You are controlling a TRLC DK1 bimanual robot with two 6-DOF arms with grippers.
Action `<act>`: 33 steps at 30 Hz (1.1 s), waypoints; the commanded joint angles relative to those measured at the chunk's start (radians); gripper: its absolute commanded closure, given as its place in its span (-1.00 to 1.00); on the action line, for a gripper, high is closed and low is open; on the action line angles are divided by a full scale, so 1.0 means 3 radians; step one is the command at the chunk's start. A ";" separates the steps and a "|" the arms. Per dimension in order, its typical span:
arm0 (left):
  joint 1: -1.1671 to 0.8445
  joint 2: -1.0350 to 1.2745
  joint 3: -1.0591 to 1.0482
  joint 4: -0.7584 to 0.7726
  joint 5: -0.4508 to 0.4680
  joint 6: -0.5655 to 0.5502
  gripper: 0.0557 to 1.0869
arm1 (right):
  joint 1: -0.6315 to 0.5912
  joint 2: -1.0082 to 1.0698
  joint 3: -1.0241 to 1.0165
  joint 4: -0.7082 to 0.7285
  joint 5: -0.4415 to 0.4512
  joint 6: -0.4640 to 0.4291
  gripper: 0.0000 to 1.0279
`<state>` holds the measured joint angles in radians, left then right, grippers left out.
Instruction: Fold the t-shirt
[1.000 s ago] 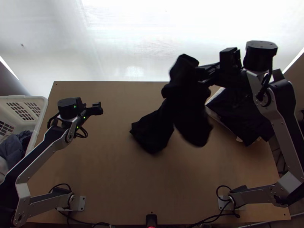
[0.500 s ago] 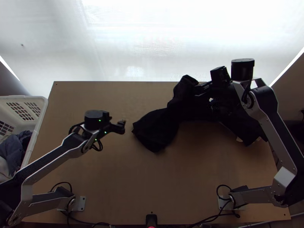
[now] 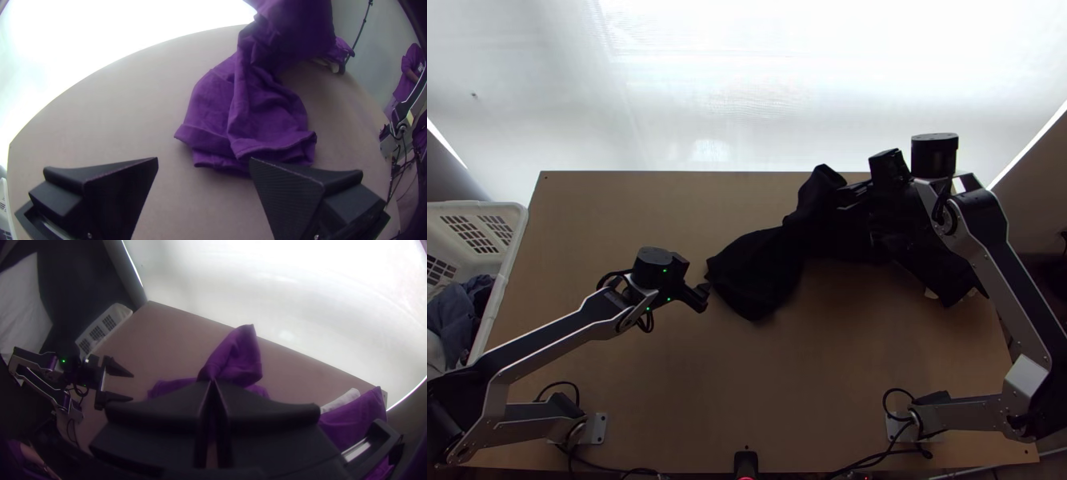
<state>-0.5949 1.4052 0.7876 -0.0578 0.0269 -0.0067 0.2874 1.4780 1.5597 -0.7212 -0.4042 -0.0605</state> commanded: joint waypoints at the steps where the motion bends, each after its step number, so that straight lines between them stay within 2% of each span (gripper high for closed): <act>1: -0.0067 0.0169 0.0075 0.0014 0.0013 -0.0141 -0.92 | -0.0002 -0.0049 -0.0055 0.0006 0.0002 0.0017 0.94; 6: -0.0113 0.0455 0.0192 0.0049 0.0120 -0.0397 -0.91 | -0.0002 -0.0054 -0.0121 0.0088 0.0002 0.0048 0.94; 17: -0.0190 0.0854 0.0453 0.0172 0.0202 -0.0602 -0.89 | -0.0022 -0.0054 -0.0167 0.0205 0.0002 0.0053 0.94; 19: -0.0195 0.0854 0.0463 0.0182 0.0197 -0.0627 -0.68 | -0.0033 -0.0054 -0.0173 0.0231 0.0002 0.0053 0.94; 20: -0.0190 0.0849 0.0458 0.0213 0.0197 -0.0648 -0.39 | -0.0038 -0.0054 -0.0173 0.0231 0.0002 0.0053 0.94; 22: -0.0180 0.0844 0.0453 0.0300 0.0186 -0.0688 0.55 | -0.0053 -0.0054 -0.0167 0.0241 0.0002 0.0053 0.94; 23: -0.0154 0.0844 0.0433 0.0382 0.0176 -0.0694 0.96 | -0.0063 -0.0054 -0.0162 0.0246 0.0002 0.0053 0.94; 29: 0.0204 0.0649 0.0601 0.0361 0.0171 -0.0750 0.93 | -0.0201 -0.0069 -0.0065 0.0246 -0.0018 0.0171 0.94; 33: 0.0587 0.0266 0.1159 0.0152 0.0161 -0.1184 0.93 | -0.0329 -0.0069 -0.0029 0.0231 -0.0018 0.0263 0.94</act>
<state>-0.5522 1.5993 0.9745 0.0315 0.0822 -0.2455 0.2382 1.4586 1.5311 -0.6502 -0.4061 -0.0177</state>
